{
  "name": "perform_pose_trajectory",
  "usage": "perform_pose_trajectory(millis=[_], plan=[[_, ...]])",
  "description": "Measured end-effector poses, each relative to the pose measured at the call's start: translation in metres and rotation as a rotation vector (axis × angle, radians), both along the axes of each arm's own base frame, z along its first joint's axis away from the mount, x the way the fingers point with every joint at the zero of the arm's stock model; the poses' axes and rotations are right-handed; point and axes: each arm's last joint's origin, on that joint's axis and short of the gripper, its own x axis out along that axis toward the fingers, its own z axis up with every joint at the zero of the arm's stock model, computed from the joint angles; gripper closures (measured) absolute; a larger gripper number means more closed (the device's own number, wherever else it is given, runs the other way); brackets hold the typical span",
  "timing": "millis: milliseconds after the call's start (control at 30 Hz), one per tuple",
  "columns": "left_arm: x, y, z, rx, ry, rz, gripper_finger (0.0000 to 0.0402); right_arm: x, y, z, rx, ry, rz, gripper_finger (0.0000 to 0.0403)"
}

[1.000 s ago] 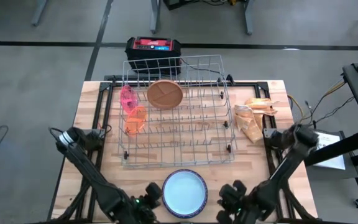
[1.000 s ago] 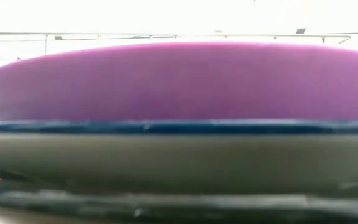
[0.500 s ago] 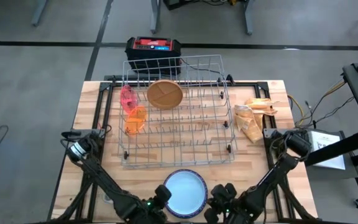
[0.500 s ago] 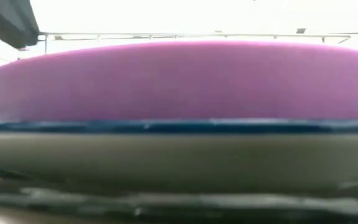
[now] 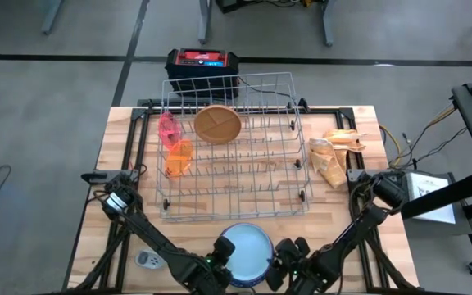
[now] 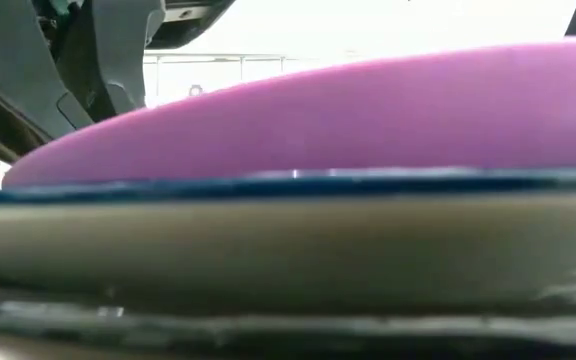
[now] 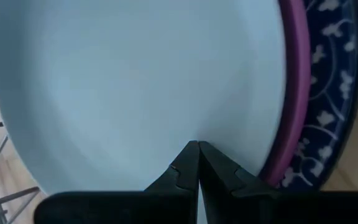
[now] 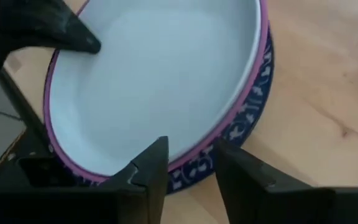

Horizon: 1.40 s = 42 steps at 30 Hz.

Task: Sort dishes
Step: Put the gray plate into the dish rack

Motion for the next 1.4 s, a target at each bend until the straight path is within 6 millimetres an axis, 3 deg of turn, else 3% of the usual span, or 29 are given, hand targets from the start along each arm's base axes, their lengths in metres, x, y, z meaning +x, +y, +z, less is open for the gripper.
perform_pose_trajectory(millis=[333, 800, 967, 1167, 1400], plan=[[0.009, 0.0, 0.0, -0.039, -0.042, -0.031, 0.0401, 0.003, -0.01, -0.001, -0.049, 0.026, -0.029, 0.0246], [0.029, 0.006, 0.002, -0.121, -0.083, -0.077, 0.0401, -0.005, -0.018, 0.016, -0.059, 0.059, -0.041, 0.0257], [0.031, 0.006, 0.003, -0.128, -0.097, -0.085, 0.0401, -0.005, -0.023, 0.014, -0.1, 0.09, -0.049, 0.0289], [0.031, 0.005, 0.007, -0.143, -0.113, -0.088, 0.0401, -0.005, -0.028, 0.013, -0.148, 0.111, -0.038, 0.0383], [0.032, 0.005, 0.016, -0.145, -0.117, -0.086, 0.0401, -0.005, -0.032, 0.015, -0.163, 0.129, -0.041, 0.0394]])
